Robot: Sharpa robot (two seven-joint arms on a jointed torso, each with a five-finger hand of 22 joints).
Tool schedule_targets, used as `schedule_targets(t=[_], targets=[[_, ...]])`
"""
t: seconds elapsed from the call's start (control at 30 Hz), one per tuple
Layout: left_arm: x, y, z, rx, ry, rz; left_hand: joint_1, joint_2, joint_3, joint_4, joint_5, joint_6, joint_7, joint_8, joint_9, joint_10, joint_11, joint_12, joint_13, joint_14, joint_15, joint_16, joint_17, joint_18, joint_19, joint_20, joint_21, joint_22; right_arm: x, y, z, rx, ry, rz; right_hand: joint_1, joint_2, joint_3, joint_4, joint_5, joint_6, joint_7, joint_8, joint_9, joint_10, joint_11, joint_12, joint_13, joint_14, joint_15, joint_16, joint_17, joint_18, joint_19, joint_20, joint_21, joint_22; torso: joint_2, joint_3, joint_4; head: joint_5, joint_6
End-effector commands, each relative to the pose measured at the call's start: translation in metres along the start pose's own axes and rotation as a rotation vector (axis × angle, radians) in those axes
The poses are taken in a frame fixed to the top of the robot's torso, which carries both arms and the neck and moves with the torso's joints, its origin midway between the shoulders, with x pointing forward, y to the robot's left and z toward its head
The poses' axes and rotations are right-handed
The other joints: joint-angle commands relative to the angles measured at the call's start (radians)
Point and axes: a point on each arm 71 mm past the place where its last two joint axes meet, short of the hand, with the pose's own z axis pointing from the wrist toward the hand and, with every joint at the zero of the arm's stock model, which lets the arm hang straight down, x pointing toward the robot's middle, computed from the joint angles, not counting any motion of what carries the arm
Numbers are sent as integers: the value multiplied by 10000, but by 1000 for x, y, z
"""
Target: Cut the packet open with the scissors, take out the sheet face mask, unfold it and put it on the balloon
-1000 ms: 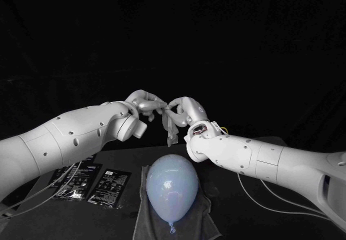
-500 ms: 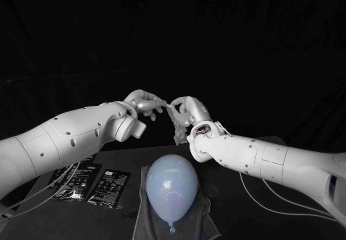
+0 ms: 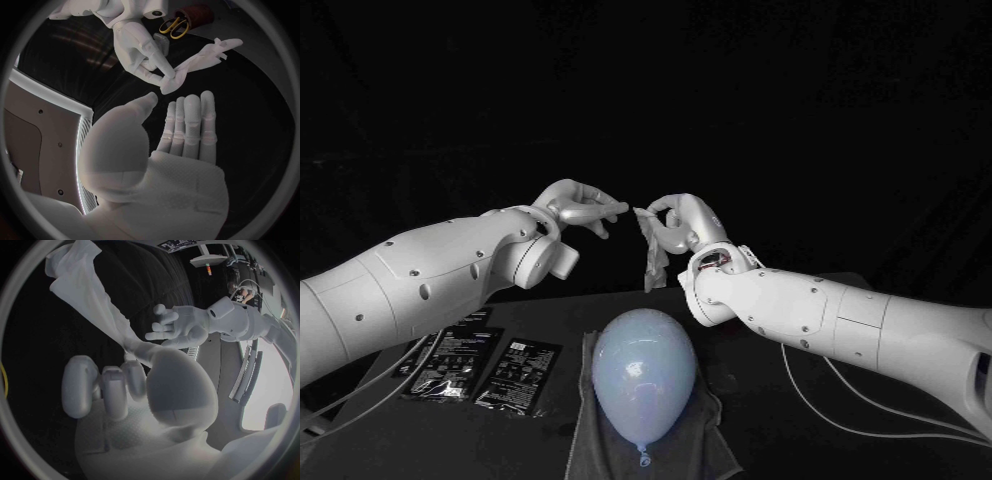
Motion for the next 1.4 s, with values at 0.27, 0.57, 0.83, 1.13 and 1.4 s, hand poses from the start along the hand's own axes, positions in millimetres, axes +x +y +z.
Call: schedule_targets(t=[0.27,0.57,0.83,1.13,1.4], targets=[[1,44,-18,383,-190,-329,806,195,-687,165,-33,-164,231,-6,-142,-439,192,-389,-385,-698,278,-1921,-755,76,-201,476,-1849,-1198,-6,-4,-5,807,256,1705,-81,-21,68,-11,-1,93,-4,263,215,84,-15,53,833,1060,35,33,2566,-140,106,30,21,1914,14,-12,3,-31,-6],[32,81,-33,1100,201,-147,1405,291,-704,45,-35,-230,325,182,-195,-994,391,-677,-683,-1757,574,-2450,-945,-6,-758,874,-2903,-1795,-9,-7,-11,1783,967,3990,-144,-87,50,-41,6,58,10,280,226,156,-2,178,952,1065,44,38,2581,-137,95,31,3,1911,24,-15,-12,-1,6],[53,84,-32,1284,167,-298,939,163,-1852,556,-39,-567,533,245,-275,-1493,630,-861,-923,-2784,892,-2775,-1132,-45,-1226,1178,-3731,-2258,-10,-4,-15,2037,1271,4647,-148,-100,46,-59,9,54,9,287,229,171,-1,206,979,1073,46,45,2602,-142,104,33,28,1919,-2,4,-16,63,-11],[68,76,-31,1529,-63,-568,2263,950,-5690,1745,-38,-1199,759,509,-443,-2323,934,-979,-1341,-4120,1286,-3374,-1619,-419,-1980,1358,-5168,-3105,-8,0,-19,2028,1568,4840,-144,-104,48,-78,9,55,7,294,231,184,-2,229,1001,1075,48,47,2609,-142,102,33,26,1919,13,-4,-5,47,-19],[79,67,-29,1700,-168,-816,2417,1086,-5830,1746,-38,-1353,794,558,-528,-2418,989,-1019,-1473,-4380,1379,-3699,-1830,-551,-2065,1357,-5421,-3266,-9,3,-23,1936,1761,4876,-143,-106,50,-90,10,56,6,299,232,182,-3,227,1000,1078,48,50,2619,-146,109,34,44,1924,5,-10,7,55,-53]])
